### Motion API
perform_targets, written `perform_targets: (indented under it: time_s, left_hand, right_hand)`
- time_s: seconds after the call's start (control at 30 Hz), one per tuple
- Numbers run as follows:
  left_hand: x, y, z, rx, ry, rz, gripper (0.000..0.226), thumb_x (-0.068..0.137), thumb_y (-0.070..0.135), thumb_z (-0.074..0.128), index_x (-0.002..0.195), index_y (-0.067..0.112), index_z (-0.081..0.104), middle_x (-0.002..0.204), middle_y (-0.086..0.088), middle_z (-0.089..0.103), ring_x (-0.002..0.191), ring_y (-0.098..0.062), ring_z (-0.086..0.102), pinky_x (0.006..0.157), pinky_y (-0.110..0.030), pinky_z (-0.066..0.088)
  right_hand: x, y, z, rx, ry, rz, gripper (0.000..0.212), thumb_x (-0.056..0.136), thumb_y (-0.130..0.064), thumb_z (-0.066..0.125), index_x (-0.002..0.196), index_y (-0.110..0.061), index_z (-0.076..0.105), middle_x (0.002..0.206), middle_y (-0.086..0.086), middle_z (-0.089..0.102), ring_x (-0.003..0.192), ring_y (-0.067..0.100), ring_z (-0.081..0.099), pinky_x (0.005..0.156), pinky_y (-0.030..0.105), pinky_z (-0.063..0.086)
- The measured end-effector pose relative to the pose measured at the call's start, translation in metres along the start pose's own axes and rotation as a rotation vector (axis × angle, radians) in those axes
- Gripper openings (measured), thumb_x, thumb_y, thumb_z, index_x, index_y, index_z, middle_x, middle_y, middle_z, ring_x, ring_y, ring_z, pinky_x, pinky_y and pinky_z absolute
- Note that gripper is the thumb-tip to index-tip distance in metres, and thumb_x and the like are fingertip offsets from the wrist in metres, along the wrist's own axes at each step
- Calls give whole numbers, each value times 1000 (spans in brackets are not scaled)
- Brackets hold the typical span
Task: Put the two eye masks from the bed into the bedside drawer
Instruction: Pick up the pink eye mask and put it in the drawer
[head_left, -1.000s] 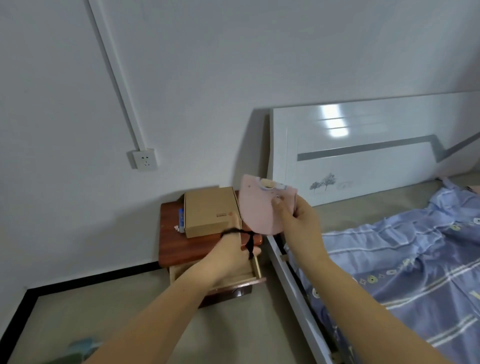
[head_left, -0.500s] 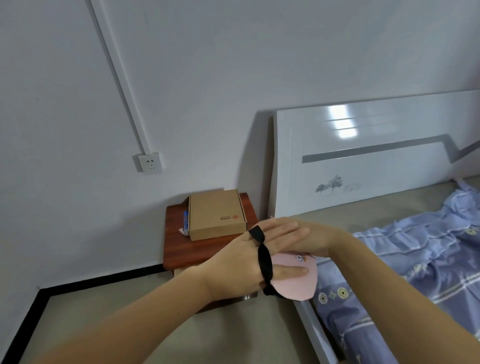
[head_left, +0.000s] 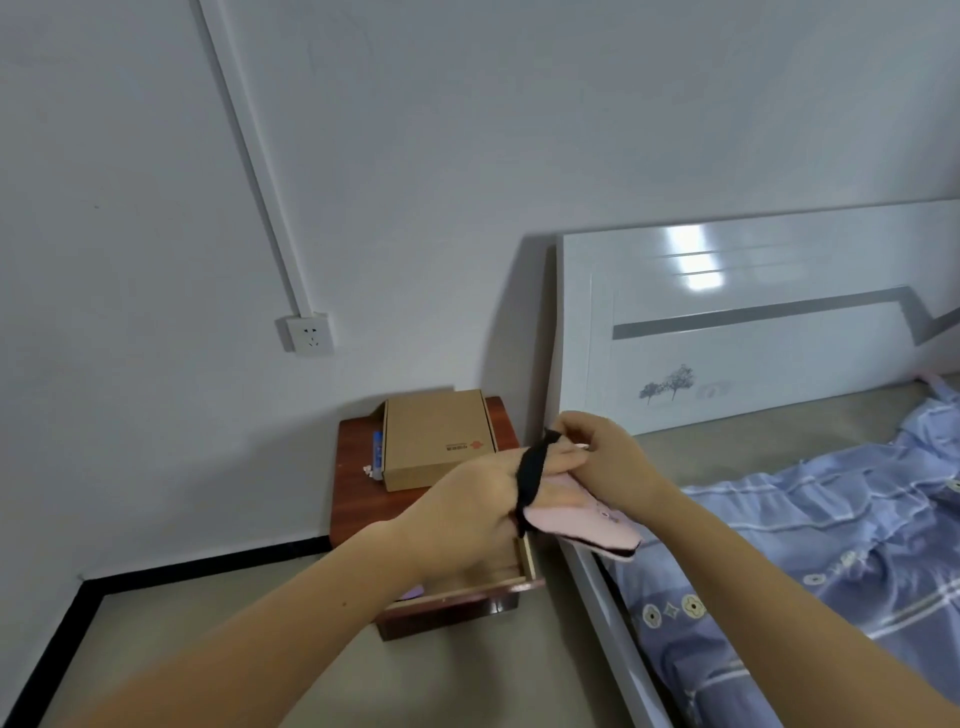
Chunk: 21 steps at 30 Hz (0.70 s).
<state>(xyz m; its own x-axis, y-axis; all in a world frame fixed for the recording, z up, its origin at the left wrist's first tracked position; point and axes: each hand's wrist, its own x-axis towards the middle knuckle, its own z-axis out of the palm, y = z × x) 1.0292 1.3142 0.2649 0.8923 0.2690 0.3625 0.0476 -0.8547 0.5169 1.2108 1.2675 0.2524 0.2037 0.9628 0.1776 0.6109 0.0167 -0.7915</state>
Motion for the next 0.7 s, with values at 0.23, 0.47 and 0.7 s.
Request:
perform_targets:
  time_s: [0.23,0.47,0.7]
  left_hand:
    - [-10,-1,-7,182,227,77,34,83,1,52,116,-3,60,115,-18,68,110,-25,61,100,-28,45]
    - [-13,-9,-2,170,216,128,33,84,-2,60,117,1,62,129,-18,55,127,-22,44,112,-29,35]
    - [-14,-22,5,288,107,153,41,80,0,62,117,19,64,131,-19,56,133,-22,32,115,-44,23]
  right_hand:
    - [-11,9,-10,92,-26,102,27,91,-18,50,65,-17,50,53,-10,53,48,-2,46,56,20,38]
    - [-13,5,-30,605,-385,242,27,91,-31,52,108,-15,68,92,4,72,78,14,67,64,22,53]
    - [1,-2,-15,661,-569,332,37,80,-40,61,108,-18,68,99,7,72,88,21,67,73,29,55]
